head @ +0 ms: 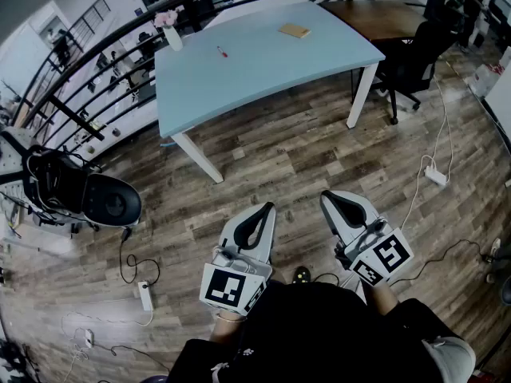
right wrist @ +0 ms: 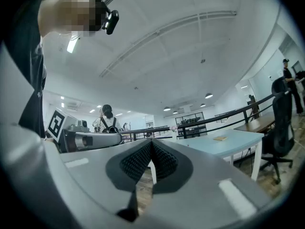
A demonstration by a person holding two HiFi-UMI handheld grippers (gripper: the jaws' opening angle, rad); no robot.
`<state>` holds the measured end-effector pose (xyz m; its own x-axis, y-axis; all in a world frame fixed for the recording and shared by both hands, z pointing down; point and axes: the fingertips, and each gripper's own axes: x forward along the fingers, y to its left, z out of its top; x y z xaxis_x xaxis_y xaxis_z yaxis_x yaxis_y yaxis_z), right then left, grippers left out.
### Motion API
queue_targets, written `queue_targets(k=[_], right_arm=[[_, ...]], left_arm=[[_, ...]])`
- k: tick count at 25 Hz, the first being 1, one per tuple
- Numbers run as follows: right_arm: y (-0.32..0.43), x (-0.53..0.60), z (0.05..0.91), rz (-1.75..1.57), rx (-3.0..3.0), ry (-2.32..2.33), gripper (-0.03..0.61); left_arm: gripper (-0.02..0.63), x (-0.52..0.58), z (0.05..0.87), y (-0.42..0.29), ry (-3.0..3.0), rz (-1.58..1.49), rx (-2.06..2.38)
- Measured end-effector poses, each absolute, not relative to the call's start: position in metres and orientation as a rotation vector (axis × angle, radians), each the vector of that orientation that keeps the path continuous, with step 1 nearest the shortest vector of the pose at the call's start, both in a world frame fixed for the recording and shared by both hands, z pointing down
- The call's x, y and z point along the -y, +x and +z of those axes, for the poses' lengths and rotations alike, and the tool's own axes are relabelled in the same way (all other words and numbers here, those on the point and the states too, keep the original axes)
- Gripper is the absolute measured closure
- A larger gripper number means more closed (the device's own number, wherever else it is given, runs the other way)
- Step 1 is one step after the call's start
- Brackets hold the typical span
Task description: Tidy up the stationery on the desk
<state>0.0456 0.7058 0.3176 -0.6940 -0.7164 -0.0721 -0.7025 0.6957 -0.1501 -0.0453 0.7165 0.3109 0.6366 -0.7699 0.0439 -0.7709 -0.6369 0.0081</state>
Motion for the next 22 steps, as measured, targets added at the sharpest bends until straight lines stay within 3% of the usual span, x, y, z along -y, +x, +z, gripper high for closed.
queue_targets(k=[22], right_arm=[[0.078,-0.729,0.315,-0.208,-2.647,-1.239,0.568]], left_arm=[[0.615,-0.726,0.310,-0.019,2.865,0.073,1.202]])
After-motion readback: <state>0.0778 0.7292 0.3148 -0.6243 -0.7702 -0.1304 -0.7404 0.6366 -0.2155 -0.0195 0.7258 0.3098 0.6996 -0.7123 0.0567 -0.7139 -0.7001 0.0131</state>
